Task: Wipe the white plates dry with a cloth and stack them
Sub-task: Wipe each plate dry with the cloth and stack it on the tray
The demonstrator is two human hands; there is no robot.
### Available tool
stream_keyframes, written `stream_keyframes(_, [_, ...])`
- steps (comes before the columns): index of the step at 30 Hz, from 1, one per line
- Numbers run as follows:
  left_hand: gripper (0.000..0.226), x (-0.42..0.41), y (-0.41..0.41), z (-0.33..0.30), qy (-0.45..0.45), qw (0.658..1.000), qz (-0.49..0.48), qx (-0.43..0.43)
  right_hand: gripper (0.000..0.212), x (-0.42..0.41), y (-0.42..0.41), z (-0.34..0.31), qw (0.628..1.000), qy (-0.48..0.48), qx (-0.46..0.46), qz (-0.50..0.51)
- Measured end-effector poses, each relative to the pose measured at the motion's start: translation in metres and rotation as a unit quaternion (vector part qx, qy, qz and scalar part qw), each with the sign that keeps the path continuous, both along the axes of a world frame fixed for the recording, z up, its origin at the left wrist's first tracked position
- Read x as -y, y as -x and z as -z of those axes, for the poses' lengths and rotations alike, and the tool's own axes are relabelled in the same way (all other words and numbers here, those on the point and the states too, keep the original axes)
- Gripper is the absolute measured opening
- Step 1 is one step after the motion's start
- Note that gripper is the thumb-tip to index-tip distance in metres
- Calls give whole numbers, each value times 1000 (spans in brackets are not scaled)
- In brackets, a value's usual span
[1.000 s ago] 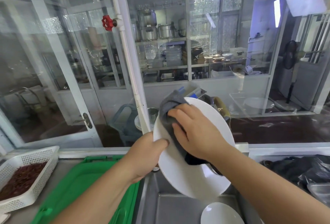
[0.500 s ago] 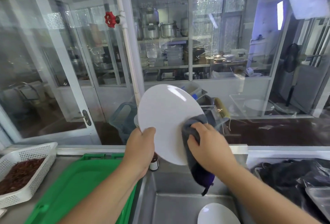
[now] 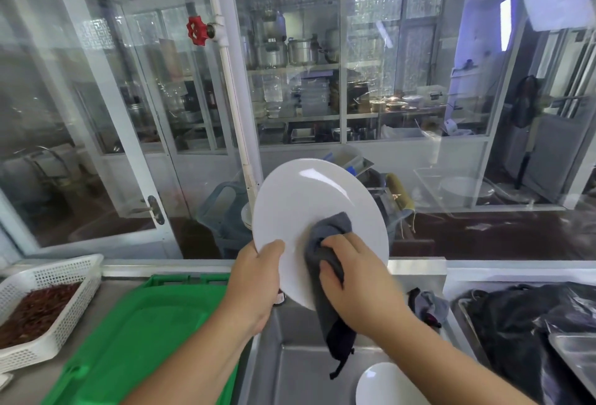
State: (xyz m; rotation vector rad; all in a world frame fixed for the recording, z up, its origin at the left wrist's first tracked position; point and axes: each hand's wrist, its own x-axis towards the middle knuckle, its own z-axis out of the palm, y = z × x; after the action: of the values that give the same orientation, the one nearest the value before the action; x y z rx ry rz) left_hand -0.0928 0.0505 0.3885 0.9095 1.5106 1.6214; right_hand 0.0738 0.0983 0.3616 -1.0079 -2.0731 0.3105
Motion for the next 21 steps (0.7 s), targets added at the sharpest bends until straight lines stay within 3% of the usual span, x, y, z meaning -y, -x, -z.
stream_keyframes(5, [34,16,8,6,18,997,30,-69,29,-48,-20,9,993,10,17,118])
stream_keyframes(11, [22,26,-7,6,24,974,46,-219,31,-70,-8,-13,988,18,-84,131])
stream_keyframes(15, [20,28,-13,-3,26,961,56,-269,29,-57,11,-49,988,-48,-132,70])
stream_keyframes(21, [23,28,-17,-10,-15,968,62,-242,29,-14,28,-67,975,-157,-116,-107])
